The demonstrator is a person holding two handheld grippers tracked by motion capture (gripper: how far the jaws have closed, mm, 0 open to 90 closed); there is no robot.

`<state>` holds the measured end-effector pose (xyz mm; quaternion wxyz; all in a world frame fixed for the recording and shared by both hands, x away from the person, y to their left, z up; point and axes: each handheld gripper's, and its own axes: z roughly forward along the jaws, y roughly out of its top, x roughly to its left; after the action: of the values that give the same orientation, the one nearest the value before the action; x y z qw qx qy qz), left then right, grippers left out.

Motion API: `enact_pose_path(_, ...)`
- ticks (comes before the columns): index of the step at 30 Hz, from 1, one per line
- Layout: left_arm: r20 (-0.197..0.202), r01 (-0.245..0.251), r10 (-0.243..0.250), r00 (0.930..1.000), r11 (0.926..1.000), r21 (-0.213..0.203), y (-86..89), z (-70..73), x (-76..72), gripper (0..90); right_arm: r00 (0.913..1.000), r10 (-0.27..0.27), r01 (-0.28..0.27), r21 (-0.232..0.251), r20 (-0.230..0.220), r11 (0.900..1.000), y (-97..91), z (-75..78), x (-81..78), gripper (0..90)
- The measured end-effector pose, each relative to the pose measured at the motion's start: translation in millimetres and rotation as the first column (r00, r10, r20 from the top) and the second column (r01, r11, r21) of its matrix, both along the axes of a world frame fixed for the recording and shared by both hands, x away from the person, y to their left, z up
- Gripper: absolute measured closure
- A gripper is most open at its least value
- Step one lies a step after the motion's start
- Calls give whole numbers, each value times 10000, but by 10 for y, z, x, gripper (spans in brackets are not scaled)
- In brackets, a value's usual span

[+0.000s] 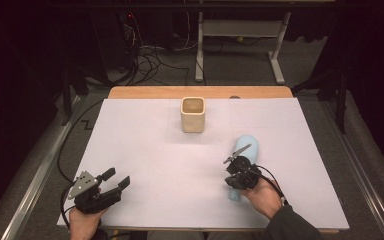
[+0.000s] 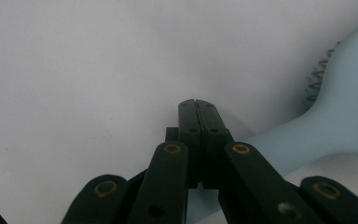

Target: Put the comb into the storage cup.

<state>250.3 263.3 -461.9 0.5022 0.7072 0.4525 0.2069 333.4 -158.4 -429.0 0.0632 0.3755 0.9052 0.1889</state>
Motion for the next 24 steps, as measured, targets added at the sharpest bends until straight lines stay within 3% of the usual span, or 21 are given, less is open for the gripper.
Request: enact_pose_path(24,-3,-36,36,10000,10000,19,-2,-1,-1,348,9989,-433,434,-44,175,9990,-259,32,-87,900)
